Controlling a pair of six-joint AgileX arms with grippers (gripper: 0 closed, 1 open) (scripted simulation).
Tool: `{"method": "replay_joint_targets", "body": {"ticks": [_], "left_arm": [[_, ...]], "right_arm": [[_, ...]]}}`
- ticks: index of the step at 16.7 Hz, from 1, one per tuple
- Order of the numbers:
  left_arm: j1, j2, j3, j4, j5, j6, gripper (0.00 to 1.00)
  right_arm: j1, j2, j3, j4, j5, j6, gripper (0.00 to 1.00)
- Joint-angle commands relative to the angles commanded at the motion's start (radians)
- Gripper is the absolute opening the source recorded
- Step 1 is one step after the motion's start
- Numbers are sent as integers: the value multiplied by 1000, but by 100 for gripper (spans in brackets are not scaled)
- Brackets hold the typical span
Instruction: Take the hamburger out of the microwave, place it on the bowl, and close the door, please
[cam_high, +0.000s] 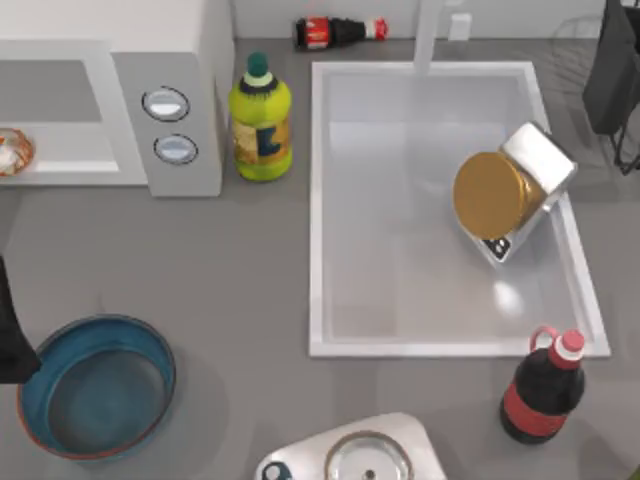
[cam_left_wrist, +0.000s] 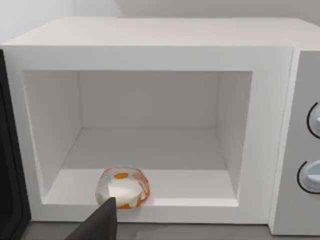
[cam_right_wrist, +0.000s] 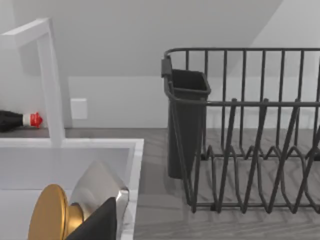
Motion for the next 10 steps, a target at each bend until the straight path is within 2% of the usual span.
{"method": "replay_joint_targets", "body": {"ticks": [10], "left_arm": [[5,58,21,29,6,2,100]], "right_arm": [[0,0,0,0,0,0,100]]}}
